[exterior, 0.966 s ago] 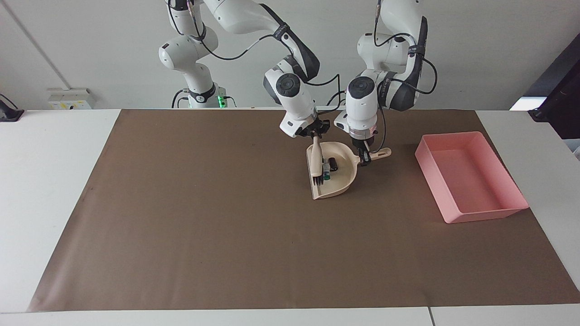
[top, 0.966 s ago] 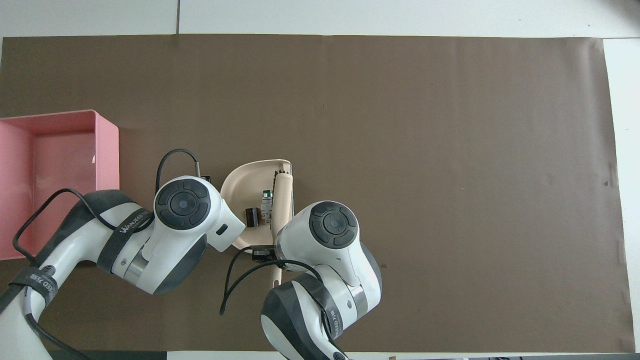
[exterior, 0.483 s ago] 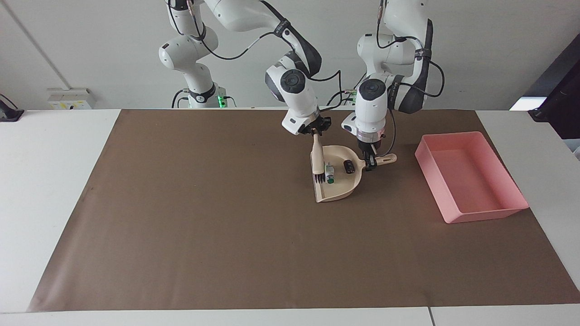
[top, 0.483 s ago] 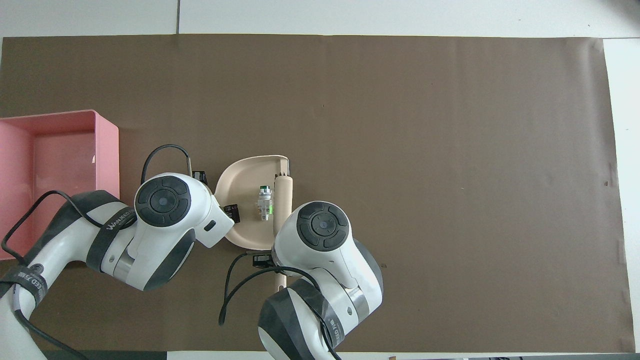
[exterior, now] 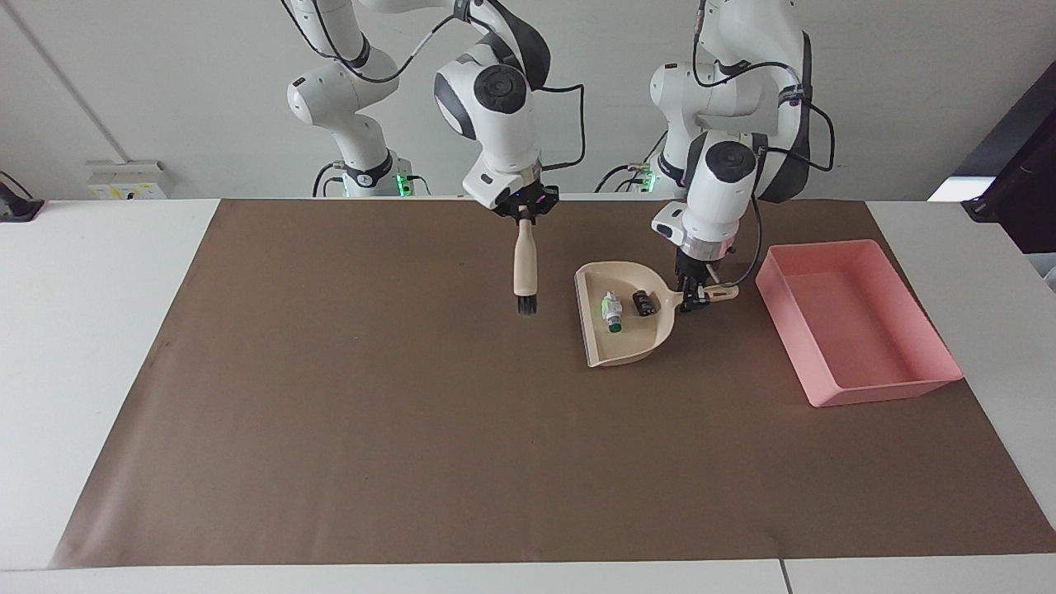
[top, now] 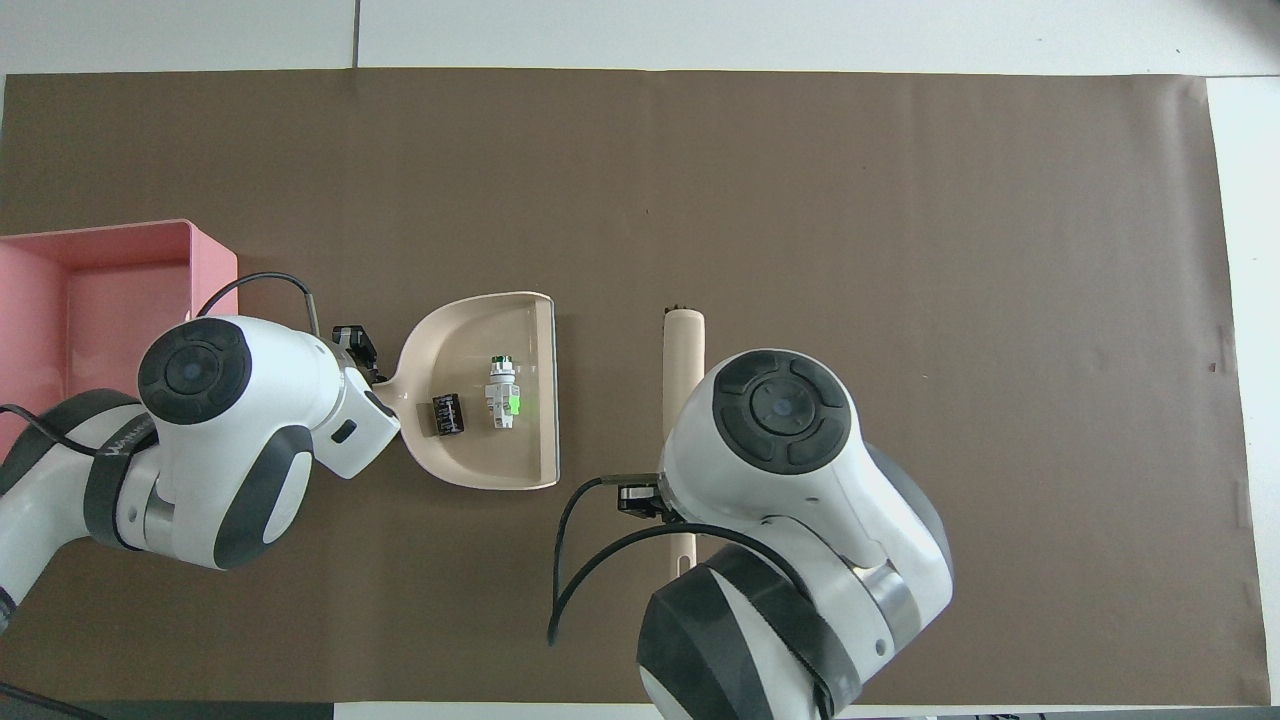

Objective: Clean e-waste and dump in bin
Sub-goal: 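Carry the dustpan over the pink bin while the right gripper returns the brush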

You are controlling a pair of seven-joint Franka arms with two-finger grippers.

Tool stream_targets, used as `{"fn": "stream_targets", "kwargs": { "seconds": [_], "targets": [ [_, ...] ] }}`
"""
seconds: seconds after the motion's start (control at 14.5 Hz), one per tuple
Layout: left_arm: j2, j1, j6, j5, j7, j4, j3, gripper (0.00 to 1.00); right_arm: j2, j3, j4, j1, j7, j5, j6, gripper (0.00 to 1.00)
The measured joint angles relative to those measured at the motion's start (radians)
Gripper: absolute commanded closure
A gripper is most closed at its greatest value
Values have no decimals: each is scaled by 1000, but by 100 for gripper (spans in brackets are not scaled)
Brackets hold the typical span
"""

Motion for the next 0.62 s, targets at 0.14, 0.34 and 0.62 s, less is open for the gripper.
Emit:
{"fn": "stream_targets", "kwargs": {
  "seconds": [0.14,0.34,0.62],
  "targets": [
    [-30,66,-39,-57,93,22,5,100,-22,-2,-5,-95,-66,-33,-47,100],
    [-51,180,-111,-91,191,81,11,100,-22,-5,-15,-268,-235,-71,-78,100],
    [-42,349,-171,-95,351,173,17,100,-22,-8,-33,-488,-499,-187,-154,100]
  ]
}}
